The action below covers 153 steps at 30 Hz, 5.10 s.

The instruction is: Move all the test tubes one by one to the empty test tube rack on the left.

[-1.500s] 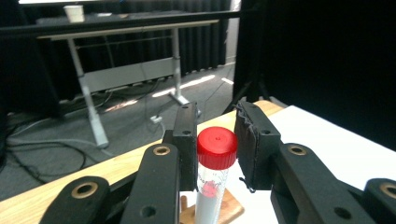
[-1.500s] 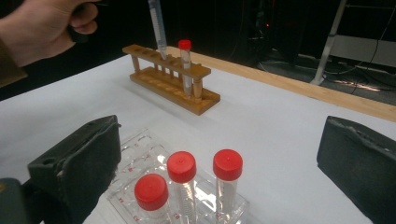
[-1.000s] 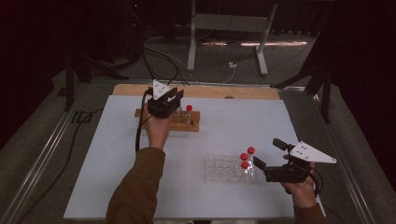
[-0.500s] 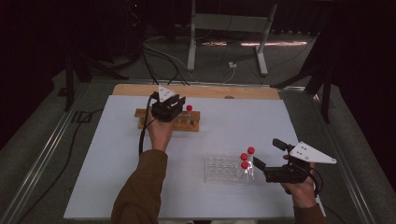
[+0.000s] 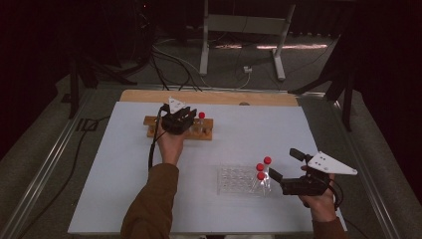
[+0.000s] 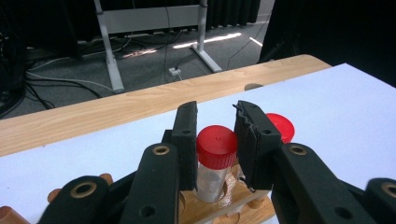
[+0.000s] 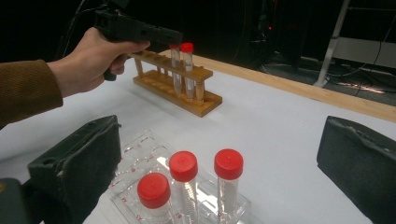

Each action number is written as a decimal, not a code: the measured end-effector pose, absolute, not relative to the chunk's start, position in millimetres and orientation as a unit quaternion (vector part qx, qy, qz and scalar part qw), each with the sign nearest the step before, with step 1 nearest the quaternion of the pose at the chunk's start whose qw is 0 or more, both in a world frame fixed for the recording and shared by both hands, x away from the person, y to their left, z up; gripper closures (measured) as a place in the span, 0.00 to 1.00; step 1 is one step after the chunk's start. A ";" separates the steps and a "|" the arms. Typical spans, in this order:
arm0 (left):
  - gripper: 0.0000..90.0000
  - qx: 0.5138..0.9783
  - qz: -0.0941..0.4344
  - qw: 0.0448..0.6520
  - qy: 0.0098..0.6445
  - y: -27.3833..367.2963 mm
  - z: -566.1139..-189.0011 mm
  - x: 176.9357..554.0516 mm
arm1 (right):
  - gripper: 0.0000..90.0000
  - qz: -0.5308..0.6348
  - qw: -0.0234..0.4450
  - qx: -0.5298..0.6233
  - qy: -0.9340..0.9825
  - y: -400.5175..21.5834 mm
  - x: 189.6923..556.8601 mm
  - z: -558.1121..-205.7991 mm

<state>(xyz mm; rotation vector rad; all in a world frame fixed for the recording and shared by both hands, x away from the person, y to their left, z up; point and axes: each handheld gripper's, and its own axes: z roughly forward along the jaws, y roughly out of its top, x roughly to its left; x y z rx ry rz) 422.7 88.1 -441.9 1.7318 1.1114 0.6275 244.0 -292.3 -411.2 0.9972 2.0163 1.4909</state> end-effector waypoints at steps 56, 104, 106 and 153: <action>0.01 0.688 0.205 0.555 0.421 132.3 -427.8 317.3 | 0.70 0.487 0.178 0.350 0.780 -293.4 268.7 -458.7; 0.01 0.697 0.189 0.562 0.404 128.4 -428.6 298.6 | 0.83 0.507 0.219 0.346 0.758 -287.0 267.8 -440.4; 0.01 0.696 0.188 0.563 0.404 128.5 -428.3 298.4 | 0.83 0.510 0.220 0.345 0.756 -287.9 265.8 -435.8; 0.06 0.741 0.111 0.589 0.303 69.4 -391.9 273.2 | 0.83 0.515 0.124 0.271 0.803 -253.4 237.6 -409.3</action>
